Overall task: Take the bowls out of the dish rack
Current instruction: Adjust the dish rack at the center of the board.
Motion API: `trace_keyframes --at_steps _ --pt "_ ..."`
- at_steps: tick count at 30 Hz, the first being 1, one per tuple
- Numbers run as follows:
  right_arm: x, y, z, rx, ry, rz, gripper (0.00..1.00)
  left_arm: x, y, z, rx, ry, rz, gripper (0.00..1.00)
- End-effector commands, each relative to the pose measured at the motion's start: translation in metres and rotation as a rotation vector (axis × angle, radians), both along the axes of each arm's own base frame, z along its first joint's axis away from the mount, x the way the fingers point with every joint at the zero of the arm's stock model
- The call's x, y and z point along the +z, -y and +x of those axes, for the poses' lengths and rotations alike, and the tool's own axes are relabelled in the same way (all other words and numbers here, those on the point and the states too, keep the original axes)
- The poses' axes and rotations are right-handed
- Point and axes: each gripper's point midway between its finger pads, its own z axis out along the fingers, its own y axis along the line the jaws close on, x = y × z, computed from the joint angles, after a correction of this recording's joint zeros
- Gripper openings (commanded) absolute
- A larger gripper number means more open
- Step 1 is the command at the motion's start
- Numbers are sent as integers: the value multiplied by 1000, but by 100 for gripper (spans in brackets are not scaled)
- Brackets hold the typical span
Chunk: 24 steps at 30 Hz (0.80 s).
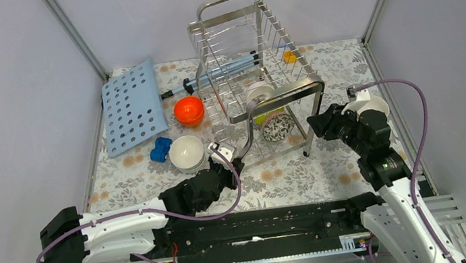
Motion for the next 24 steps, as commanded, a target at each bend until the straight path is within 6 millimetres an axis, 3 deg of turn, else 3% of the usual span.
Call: trace_keyframes --at_steps 1,9,10,12,13,15,19,22,24 --pt "13 3 -19 -12 -39 14 0 36 8 12 92 -24 -202 16" --pt "20 4 -42 12 -59 1 0 35 5 11 103 -45 -215 15" --pt "21 4 -42 16 -54 -7 7 35 4 10 105 -49 -218 15" --pt "23 1 -42 45 -20 -19 45 34 2 8 104 -57 -223 15" --pt "26 -1 -41 50 4 -10 57 34 1 8 105 -61 -223 15" --pt "31 -2 -37 51 71 8 69 36 -1 6 106 -66 -227 15" --pt "29 -4 -22 50 157 9 72 39 -7 4 112 -73 -234 15" --pt "26 1 -5 7 196 -7 70 39 -11 3 117 -80 -230 15" --pt "34 1 4 -7 252 0 67 39 -13 2 118 -84 -225 14"
